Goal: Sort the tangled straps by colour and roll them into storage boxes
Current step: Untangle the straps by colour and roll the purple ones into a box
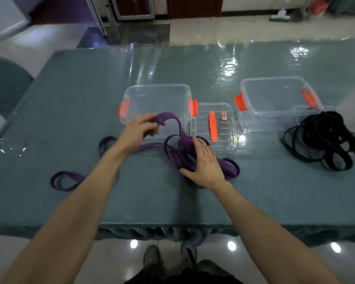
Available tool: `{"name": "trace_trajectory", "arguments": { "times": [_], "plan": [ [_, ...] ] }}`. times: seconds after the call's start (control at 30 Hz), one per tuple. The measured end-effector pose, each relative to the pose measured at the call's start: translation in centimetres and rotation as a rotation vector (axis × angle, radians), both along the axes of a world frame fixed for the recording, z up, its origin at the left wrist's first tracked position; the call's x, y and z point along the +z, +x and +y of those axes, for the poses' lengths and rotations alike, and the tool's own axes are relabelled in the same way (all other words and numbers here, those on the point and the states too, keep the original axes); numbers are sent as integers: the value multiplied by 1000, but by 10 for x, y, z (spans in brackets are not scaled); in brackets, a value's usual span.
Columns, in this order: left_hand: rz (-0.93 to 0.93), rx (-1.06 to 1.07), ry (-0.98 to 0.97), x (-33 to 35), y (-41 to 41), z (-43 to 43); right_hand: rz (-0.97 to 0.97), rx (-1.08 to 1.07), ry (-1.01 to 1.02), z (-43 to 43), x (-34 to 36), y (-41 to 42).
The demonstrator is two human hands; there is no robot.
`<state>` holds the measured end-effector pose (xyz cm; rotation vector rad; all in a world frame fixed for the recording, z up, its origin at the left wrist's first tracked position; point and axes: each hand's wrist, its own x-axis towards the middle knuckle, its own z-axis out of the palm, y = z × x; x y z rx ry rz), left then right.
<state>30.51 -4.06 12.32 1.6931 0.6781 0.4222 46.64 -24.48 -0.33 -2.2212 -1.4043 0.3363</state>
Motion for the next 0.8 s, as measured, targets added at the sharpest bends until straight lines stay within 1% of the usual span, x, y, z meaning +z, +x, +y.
{"name": "trace_trajectory", "arguments": {
  "times": [0.07, 0.1, 0.17, 0.27, 0.33, 0.37, 0.4, 0.43, 0.47, 0.5, 0.53, 0.57, 0.6, 0.63, 0.67, 0.7, 0.73, 0.77, 0.8],
  "plan": [
    [-109, 26, -36, 49, -9, 11, 100, 8, 31, 29, 17, -10],
    [-144, 39, -51, 67, -16, 12, 190, -12, 32, 44, 25, -17],
    [-193, 82, -61, 85, -31, 14, 348, -30, -26, 71, 39, -28],
    [-248, 209, -36, 89, -60, 28, 382, 94, -256, 87, 42, -34],
    [-316, 322, -61, 86, -91, 47, 418, 168, -461, 84, 43, -34],
    [-353, 376, -85, 84, -108, 60, 438, 193, -533, 83, 46, -33],
    [-380, 430, -110, 83, -126, 72, 450, 211, -561, 84, 54, -32],
    [-401, 485, -125, 81, -143, 85, 445, 215, -540, 91, 65, -31],
    [-396, 542, -110, 78, -160, 98, 422, 194, -469, 102, 81, -32],
    [-368, 593, -70, 72, -174, 111, 397, 150, -348, 115, 100, -34],
    [-294, 639, -14, 65, -187, 123, 402, 100, -194, 129, 120, -37],
    [-181, 666, 48, 54, -198, 137, 454, 61, -28, 141, 140, -43],
    [-23, 654, 103, 41, -209, 148, 540, 44, 122, 150, 158, -50],
    [159, 594, 137, 27, -220, 157, 626, 45, 232, 159, 169, -59],
    [352, 496, 152, 15, -229, 158, 682, 46, 272, 165, 176, -69],
    [512, 378, 179, 3, -236, 157, 695, 51, 243, 169, 181, -80],
    [608, 268, 226, -6, -240, 154, 674, 56, 171, 171, 182, -93],
    [626, 173, 287, -12, -239, 148, 657, 57, 109, 174, 181, -105],
    [584, 98, 344, -14, -234, 141, 642, 67, 81, 178, 180, -117]
  ]
}}
